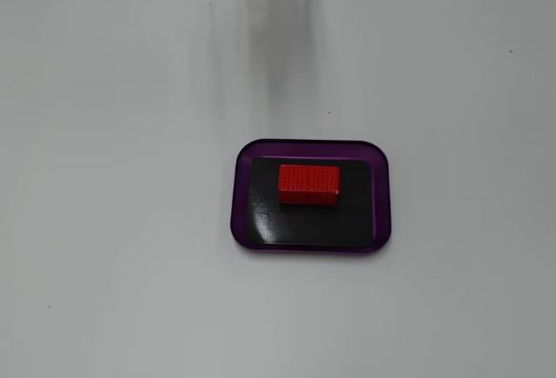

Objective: Remove the cube from the box.

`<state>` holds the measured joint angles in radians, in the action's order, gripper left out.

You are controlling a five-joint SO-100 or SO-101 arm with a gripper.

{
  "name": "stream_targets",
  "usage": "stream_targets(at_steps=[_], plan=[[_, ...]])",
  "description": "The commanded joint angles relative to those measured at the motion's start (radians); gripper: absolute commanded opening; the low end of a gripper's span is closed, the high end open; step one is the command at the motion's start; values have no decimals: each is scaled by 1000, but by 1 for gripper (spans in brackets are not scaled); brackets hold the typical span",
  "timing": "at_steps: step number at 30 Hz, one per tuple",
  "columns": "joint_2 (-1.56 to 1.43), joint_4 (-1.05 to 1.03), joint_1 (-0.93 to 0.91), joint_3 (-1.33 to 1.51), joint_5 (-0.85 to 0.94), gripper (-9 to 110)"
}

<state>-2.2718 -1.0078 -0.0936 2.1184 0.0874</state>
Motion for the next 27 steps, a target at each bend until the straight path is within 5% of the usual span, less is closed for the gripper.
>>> stream_targets(at_steps=[1, 13, 27], plan=[[393, -124, 28, -402, -2, 16], [1045, -362, 69, -1115, -63, 25], [1170, -339, 91, -1161, -135, 25]])
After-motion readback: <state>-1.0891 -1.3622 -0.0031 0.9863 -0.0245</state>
